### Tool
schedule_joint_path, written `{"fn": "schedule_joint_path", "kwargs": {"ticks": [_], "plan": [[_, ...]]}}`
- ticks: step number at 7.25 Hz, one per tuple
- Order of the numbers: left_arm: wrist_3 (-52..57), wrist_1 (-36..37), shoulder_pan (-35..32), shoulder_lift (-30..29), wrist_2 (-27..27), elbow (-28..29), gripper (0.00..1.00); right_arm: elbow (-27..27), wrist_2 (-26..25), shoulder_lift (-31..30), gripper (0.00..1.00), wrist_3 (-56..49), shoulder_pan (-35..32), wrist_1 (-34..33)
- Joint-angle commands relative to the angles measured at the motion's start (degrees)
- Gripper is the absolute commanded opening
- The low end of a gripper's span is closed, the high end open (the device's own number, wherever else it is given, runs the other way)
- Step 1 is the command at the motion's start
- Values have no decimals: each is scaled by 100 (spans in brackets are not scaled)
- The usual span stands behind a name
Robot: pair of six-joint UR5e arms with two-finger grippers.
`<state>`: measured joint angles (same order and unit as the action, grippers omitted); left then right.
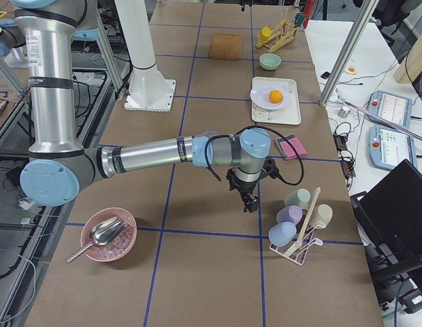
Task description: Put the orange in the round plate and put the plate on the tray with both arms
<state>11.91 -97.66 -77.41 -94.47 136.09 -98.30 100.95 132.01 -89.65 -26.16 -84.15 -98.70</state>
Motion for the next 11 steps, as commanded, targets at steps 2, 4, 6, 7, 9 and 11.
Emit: {"fn": "schedule_joint_path", "kwargs": {"ticks": [2, 4, 6, 7, 9, 11], "plan": [[-13, -87, -3, 122, -83, -22, 99, 39, 35, -17, 100, 58, 4, 0], [-4, -96, 15, 104, -74, -13, 99, 74, 0, -26, 100, -12, 38, -9], [-4, -96, 15, 69, -74, -13, 99, 170, 9, -87, 100, -30, 74, -9], [-4, -87, 15, 52, -83, -5, 99, 170, 9, -96, 100, -30, 74, -9], [-4, -96, 6, 86, -74, -118, 99, 406, 0, -87, 100, -30, 74, 0], [5, -87, 15, 113, -118, -93, 99, 434, -18, -96, 100, -21, 65, 0]]}}
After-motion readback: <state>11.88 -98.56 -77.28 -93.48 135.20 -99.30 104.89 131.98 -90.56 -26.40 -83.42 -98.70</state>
